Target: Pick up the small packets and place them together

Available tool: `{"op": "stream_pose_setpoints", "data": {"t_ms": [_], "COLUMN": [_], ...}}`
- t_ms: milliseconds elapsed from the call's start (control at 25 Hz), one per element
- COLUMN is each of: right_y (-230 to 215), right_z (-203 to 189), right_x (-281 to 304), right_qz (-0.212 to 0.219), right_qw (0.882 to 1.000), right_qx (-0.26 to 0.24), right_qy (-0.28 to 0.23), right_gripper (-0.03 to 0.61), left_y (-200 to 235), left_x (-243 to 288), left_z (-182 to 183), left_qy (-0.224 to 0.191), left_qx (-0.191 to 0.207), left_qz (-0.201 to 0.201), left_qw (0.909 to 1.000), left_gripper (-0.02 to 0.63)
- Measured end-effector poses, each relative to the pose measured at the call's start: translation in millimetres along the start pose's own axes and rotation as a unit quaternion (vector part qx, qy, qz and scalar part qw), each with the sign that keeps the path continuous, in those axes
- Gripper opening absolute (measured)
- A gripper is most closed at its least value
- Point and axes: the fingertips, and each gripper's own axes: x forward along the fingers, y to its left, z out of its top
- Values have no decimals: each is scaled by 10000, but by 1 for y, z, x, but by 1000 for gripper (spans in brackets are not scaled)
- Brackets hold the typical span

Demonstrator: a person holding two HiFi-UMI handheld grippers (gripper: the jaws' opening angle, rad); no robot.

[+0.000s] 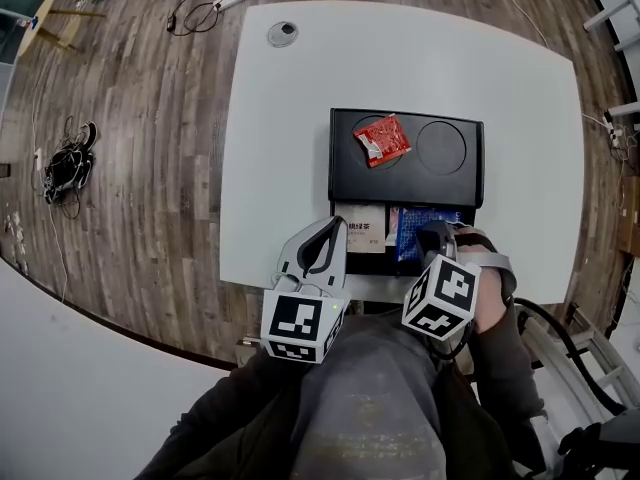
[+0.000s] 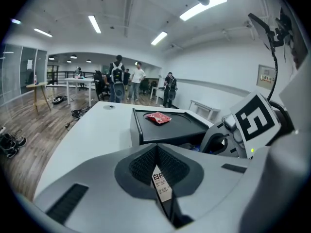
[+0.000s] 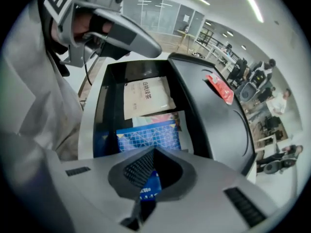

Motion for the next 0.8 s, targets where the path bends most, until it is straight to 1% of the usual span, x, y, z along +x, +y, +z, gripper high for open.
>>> {"op": "stream_pose_setpoints", "data": {"t_ms": [40,120,200,280,440,560,640,680,800], "right_y": [1,-1,0,3,3,-3,-10,-13,-19], "right_z": [1,3,9,14,16,19,19,18,13], "right_x": [0,-3,-10,-15,-17,-27,-35,-39,-46], "right_qz": [-70,-61,108,176,-57,-227,-390,-473,-635], "right_qw": [10000,9995,9970,9947,9932,9880,9824,9796,9750], "right_qx": [-13,263,657,822,958,1260,1500,1605,1744], "right_qy": [0,-137,-401,-592,-654,-864,-1045,-1118,-1223], "right_gripper": [5,5,5,5,6,6,6,6,6], "left_y": [1,2,3,5,5,-7,-19,-26,-40], "left_x": [-1,-4,-7,-11,-13,-11,-5,-1,13], "left_z": [0,1,2,1,-1,1,-1,-4,-19], "left_qy": [-4,-25,-55,-70,-54,-24,130,297,989], "left_qx": [-3,-5,-1,-3,9,85,177,264,741], "left_qz": [4,14,24,35,-36,-291,-542,-655,-851], "left_qw": [10000,10000,10000,10000,10000,9995,9983,9971,9887], "left_gripper": [-9,-9,-9,-9,-9,-9,-9,-9,-9]}}
